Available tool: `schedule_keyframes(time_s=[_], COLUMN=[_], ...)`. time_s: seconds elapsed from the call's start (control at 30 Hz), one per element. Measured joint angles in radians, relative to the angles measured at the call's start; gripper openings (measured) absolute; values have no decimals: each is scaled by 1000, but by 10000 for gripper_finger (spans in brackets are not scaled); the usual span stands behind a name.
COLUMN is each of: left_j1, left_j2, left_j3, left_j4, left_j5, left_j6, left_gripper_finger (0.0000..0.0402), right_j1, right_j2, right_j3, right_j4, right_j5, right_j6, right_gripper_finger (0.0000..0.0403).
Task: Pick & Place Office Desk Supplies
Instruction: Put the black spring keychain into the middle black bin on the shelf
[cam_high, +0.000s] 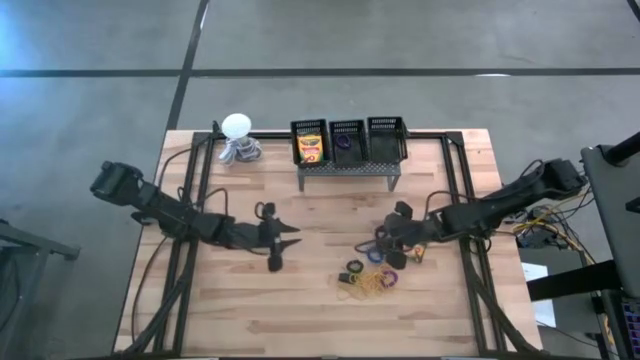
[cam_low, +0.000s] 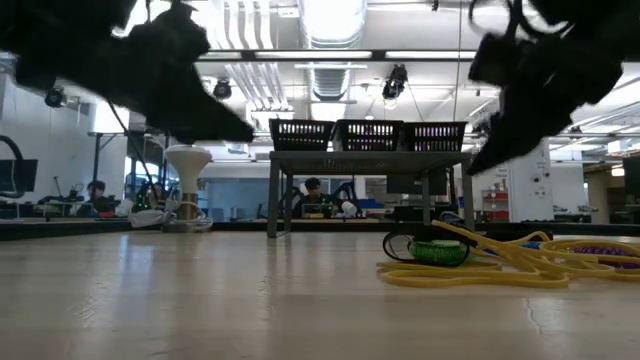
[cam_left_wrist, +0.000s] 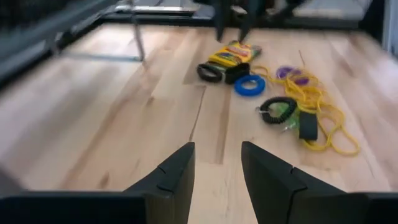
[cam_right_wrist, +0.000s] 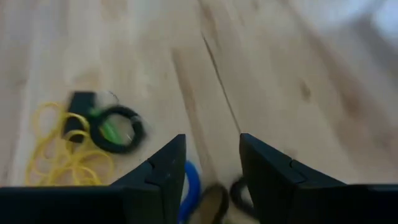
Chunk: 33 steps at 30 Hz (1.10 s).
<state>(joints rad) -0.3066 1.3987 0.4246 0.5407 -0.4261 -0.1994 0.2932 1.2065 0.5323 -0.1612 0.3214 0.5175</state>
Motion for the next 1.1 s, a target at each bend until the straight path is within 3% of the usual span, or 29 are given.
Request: schedule_keyframes(time_s=[0.2,0.33,0.63,0.93,1.1], left_j1=[0,1,1,1,1], left_j2=[0,0,0,0,0], left_j3=[-137,-160,-162,-162,-163], left_j4=[148,170,168,166,161], left_j5=[-62,-161,-169,-169,-168], left_j6=[-119,-122,-120,-123,-124], left_gripper_finger=[135,135,135,135,135], right_j1=[-112,-186,-237,-227,-230], right_j2=[102,157,222,226,208], right_j3=[7,16,26,77,118], right_j4=[-157,-217,-174,-40,279], right_j5=[-12,-30,-141,-150,-148], right_j6=[160,94,-99,-255,-418], right_gripper_finger=[174,173,125,27,19])
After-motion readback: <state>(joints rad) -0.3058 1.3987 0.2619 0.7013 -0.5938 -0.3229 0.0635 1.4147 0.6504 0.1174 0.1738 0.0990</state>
